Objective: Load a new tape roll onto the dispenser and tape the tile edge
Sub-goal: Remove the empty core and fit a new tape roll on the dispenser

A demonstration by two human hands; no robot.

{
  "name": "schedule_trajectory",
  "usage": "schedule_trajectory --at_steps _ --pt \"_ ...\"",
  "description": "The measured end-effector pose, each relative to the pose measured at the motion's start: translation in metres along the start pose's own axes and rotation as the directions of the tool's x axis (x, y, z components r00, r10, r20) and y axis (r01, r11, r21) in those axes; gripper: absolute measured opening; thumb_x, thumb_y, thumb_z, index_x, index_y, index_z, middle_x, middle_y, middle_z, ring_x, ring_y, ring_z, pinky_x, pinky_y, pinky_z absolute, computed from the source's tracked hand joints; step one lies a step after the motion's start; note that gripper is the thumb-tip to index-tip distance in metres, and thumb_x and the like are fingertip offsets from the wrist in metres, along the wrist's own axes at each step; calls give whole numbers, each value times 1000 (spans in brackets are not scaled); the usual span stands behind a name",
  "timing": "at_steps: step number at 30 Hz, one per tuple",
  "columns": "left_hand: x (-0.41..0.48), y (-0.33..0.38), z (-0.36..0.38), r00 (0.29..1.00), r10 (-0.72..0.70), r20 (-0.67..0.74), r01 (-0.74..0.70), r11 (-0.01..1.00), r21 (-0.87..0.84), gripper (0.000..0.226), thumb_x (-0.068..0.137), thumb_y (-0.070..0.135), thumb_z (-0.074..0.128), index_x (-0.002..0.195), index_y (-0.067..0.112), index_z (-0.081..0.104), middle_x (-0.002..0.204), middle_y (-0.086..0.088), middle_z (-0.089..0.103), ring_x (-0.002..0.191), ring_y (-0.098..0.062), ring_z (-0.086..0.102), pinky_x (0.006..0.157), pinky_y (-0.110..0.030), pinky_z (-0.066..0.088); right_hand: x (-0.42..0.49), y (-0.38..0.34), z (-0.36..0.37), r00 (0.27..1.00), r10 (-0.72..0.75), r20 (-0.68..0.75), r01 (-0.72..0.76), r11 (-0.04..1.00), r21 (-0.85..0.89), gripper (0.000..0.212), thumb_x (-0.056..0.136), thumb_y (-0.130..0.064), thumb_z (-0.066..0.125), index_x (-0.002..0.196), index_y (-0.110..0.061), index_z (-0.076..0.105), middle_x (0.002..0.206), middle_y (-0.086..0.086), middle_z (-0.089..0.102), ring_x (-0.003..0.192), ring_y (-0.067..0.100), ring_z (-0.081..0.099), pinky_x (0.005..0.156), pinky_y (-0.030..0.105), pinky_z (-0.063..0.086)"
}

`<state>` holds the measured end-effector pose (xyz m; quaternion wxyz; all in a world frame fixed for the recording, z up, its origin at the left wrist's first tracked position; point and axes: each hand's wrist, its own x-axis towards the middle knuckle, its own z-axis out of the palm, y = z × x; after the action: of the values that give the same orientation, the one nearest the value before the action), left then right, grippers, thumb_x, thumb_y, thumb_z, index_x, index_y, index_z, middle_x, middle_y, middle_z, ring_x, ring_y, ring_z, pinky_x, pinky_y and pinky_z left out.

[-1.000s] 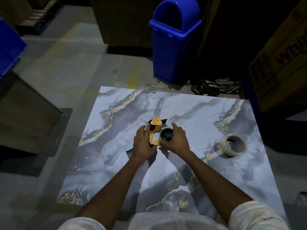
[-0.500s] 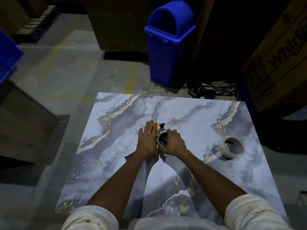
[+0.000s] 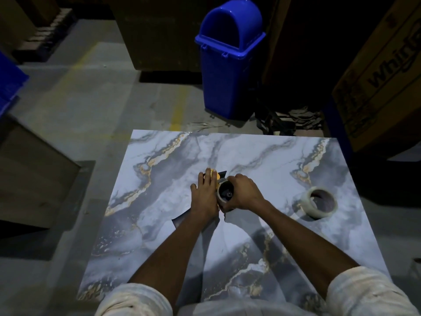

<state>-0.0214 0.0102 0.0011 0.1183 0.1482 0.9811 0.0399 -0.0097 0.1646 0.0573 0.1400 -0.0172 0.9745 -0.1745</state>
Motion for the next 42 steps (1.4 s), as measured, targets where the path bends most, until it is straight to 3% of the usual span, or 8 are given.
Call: schedule_trajectory --at_steps 7,11,16,22,27,32,37,42 --pt "-5 0 -2 1000 8 -15 -8 1000 9 109 74 37 75 160 14 13 169 -10 11 150 -35 18 101 -47 42 -18 1 -77 948 -108 -300 137 988 77 66 51 -65 69 110 -37 64 99 -15 60 90 8 55 65 22 36" --pt "-7 -1 -4 999 33 9 -33 999 -6 119 73 39 77 163 12 3 171 -14 -3 157 -35 -3 120 -57 20 -34 33 -68 952 61 -299 -15 988 154 87 48 -70 71 124 -29 58 120 -6 61 108 15 58 83 31 51" --pt "-15 5 -7 1000 24 -20 -24 1000 -10 111 76 41 74 163 16 9 170 -17 -6 157 -35 -13 122 -57 1 -68 51 -30 952 154 -265 -83 962 260 96 57 -46 88 140 -20 48 129 10 50 115 28 56 87 34 48" --pt "-47 38 -5 989 -1 -146 -25 984 -176 91 67 26 70 152 19 37 166 -15 21 154 -35 13 116 -56 15 -99 72 4 926 248 -285 -113 902 417 101 59 -43 87 146 -22 40 128 7 41 121 25 49 92 37 50" --pt "-73 86 7 943 42 -331 -158 929 -334 55 79 28 65 131 12 58 128 -9 56 125 -35 48 99 -47 36 -145 105 26 867 366 -338 -159 847 507 88 59 -43 85 134 -15 47 126 4 50 120 22 48 91 33 47" --pt "-88 147 34 993 75 -90 -113 820 -561 61 93 31 64 149 14 47 138 -9 56 129 -30 48 107 -47 37 -191 159 45 767 521 -376 -261 787 559 81 62 -51 82 130 -16 53 124 5 57 120 22 52 95 38 50" --pt "-100 194 47 989 135 64 -90 879 -468 66 93 38 64 152 18 41 145 -9 53 134 -32 46 107 -43 34 -229 209 42 690 573 -442 -297 781 549 76 65 -45 83 128 -13 54 124 8 57 120 28 51 94 40 49" --pt "-103 215 56 989 131 75 -95 926 -366 52 82 40 65 128 19 54 119 -8 62 114 -35 56 88 -44 45 -250 226 52 761 539 -361 -318 795 517 68 63 -50 77 124 -28 56 121 -2 56 116 21 51 95 38 49"
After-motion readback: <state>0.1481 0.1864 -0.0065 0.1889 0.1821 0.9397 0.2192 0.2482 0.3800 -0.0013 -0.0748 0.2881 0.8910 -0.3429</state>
